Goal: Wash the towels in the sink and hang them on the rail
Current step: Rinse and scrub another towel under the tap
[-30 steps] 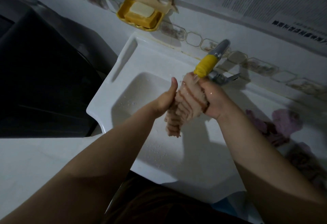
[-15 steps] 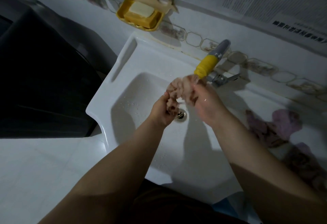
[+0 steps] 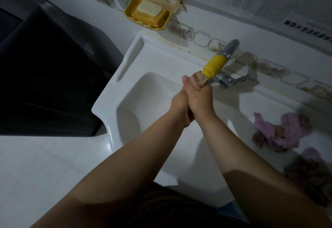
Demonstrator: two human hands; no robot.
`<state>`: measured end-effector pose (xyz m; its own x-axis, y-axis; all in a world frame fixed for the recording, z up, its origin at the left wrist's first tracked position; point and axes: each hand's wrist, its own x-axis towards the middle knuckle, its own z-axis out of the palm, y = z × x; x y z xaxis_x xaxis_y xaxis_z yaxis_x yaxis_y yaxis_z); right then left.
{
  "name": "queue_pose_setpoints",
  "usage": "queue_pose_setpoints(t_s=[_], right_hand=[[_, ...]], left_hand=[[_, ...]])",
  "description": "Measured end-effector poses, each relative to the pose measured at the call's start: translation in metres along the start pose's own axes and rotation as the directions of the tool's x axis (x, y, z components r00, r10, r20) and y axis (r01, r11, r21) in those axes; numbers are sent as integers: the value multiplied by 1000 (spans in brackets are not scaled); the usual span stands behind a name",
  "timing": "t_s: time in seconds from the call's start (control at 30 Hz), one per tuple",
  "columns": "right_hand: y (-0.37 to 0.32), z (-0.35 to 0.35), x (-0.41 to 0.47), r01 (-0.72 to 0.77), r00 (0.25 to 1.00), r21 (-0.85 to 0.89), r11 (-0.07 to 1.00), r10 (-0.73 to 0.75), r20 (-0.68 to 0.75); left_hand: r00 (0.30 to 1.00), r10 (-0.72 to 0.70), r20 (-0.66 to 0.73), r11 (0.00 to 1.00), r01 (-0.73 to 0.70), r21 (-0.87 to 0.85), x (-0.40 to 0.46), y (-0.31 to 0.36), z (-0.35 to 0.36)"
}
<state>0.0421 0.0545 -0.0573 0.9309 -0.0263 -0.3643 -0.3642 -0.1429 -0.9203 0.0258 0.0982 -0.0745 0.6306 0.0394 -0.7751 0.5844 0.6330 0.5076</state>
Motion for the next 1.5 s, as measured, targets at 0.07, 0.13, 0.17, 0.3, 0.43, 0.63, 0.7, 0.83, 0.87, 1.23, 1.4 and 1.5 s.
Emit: queue_pose_setpoints(t_s=[0.07,0.13,0.17,0.3,0.43,0.63,0.7,0.83,0.87,1.23,1.4,1.5], right_hand=[[-5,4,3,-13,997,50,999,16,-74],[-10,6,6,-31,991,101,994,44,-128],[-10,8,7,-12,989,106,994,27,-144],[-7,11,19,-26,980,108,994,46,-192],[-3,3,36,-244,948,354,903,299,-110],[3,-35,46,-423,892,586,691,431,137],[1,-51,47,-425,899,590,687,397,186],[-4,-73,40,-439,898,436,785,397,189],[-3,-75,38,-418,908,373,829,396,136],[16,-114,43,-305,952,-172,937,294,-90],[8,-87,33,-307,949,231,923,316,-6],[0,-60,23,-225,974,265,938,222,40]], left_hand=[[999,-38,4,998,38,-45,-3,3,0],[998,-51,-48,998,49,-32,0,0,-1],[997,-48,-68,998,46,-36,0,-2,0],[990,-22,-142,999,15,-47,4,-6,2],[997,12,-79,984,2,177,10,-4,-10],[905,-187,383,884,-15,467,7,30,-51],[903,-193,383,832,-56,552,11,41,-67],[900,-266,344,686,-74,724,14,59,-86],[892,-274,359,627,-117,770,14,62,-89],[977,-72,200,27,-199,980,34,66,-127],[954,-294,56,-117,-94,989,25,50,-134],[890,-416,188,263,-80,961,10,32,-119]])
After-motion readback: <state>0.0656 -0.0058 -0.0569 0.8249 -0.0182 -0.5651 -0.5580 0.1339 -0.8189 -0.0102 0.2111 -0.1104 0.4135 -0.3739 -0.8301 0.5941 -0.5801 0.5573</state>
